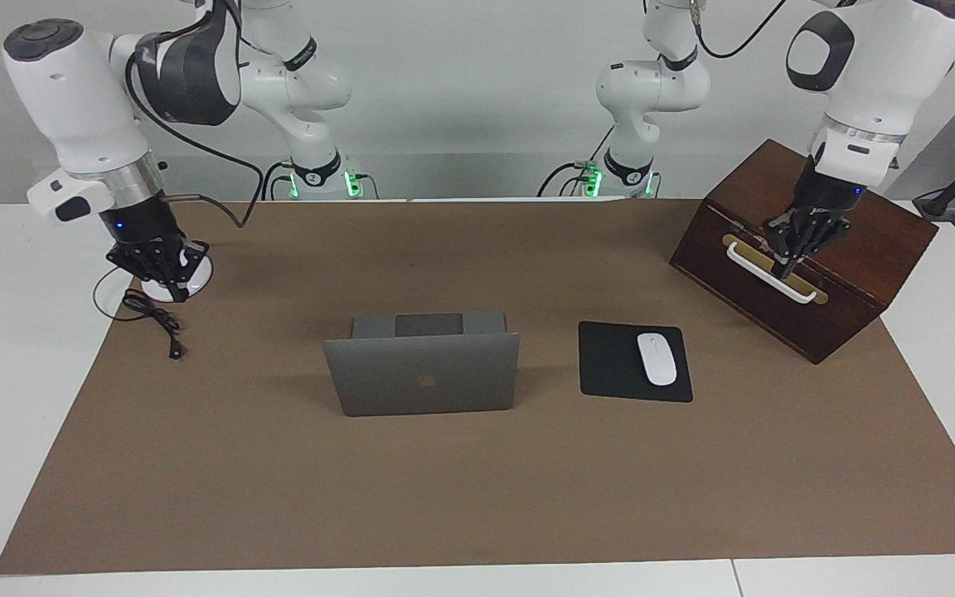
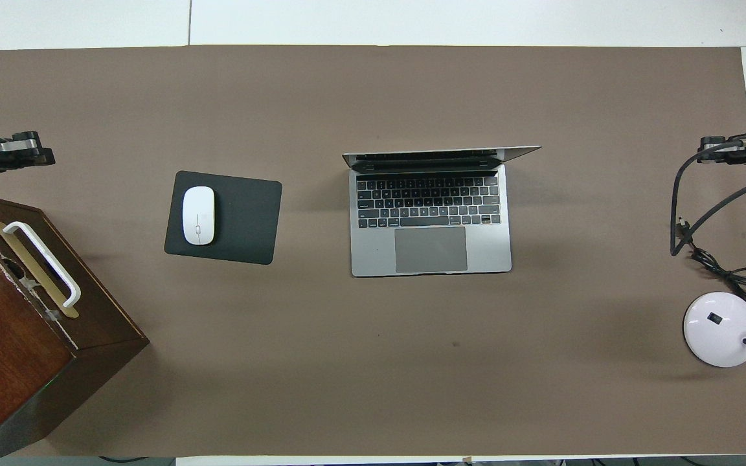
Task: Close laptop with both arms
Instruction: 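Move the left gripper toward the laptop while the right gripper reaches the screen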
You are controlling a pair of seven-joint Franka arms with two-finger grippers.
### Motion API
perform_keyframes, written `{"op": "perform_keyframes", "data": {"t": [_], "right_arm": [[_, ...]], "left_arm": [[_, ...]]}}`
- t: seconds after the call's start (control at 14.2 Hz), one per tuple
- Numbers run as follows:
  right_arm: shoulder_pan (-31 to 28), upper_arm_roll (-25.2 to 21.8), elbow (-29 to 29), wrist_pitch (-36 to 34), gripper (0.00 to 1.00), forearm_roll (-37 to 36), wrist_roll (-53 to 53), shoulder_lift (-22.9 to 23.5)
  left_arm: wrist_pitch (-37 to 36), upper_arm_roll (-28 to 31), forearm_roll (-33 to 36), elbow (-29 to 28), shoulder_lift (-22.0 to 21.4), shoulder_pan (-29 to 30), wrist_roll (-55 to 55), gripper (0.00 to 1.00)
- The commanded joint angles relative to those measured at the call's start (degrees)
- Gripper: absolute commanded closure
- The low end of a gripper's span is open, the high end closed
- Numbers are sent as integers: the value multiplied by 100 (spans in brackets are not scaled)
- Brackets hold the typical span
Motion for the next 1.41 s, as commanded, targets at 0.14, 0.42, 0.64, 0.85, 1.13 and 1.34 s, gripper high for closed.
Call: {"op": "perform_keyframes", "data": {"t": [0.14,0.42,0.64,0.85,1.13,1.34], "right_arm": [[52,70,470,52,100,12,-86,215],[166,237,761,69,100,-14,265,364],[552,238,911,78,100,-49,730,435],[807,246,911,69,100,-102,1030,444],[1501,246,955,-19,100,-85,1407,391],[1914,290,955,-2,100,-6,1505,347]], "left_arm": [[1098,28,-61,-1069,-447,-449,67,100],[2011,37,-61,-1763,-517,-880,128,100],[2959,37,-61,-2491,-605,-1258,225,100],[3918,37,-61,-3126,-605,-1601,225,100],[4675,37,-61,-3531,-438,-2014,278,100],[5044,46,-61,-3584,-201,-2313,453,100]]}}
